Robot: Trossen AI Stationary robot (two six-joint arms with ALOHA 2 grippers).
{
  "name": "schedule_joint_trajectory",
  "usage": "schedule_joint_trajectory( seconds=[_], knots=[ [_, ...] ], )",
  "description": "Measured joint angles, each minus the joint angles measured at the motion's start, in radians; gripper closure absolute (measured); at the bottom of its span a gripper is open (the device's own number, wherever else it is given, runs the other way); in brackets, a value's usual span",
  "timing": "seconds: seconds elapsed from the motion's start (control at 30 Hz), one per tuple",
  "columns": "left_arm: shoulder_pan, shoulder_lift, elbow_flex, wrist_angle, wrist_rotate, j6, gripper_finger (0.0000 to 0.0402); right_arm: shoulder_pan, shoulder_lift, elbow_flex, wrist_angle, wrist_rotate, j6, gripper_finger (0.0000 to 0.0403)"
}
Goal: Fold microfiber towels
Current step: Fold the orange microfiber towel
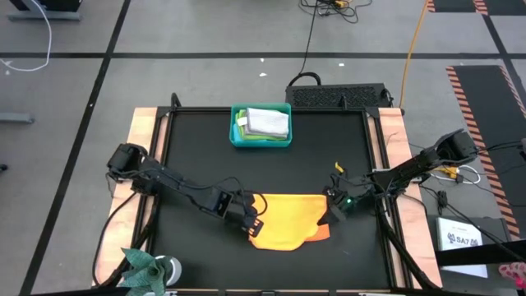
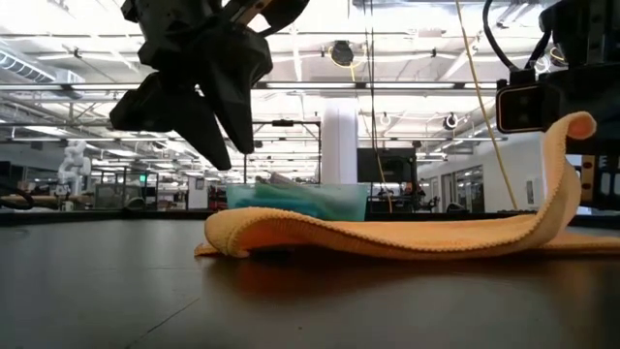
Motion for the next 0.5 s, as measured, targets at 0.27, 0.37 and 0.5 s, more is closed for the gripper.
schedule_joint_trajectory(
  seconds=[0.27,0.37,0.5],
  knots=[
    [0.006,0.000,0.000,0.076,0.056,0.095,0.0284,0.002,0.000,0.000,-0.001,-0.027,-0.019,0.0403],
    [0.010,0.001,0.000,0.071,0.051,0.038,0.0284,0.002,0.000,0.000,0.001,-0.027,-0.026,0.0403],
    [0.004,0.001,0.000,0.072,0.026,0.010,0.0283,0.003,0.000,0.000,0.001,-0.027,-0.030,0.0403]
  ],
)
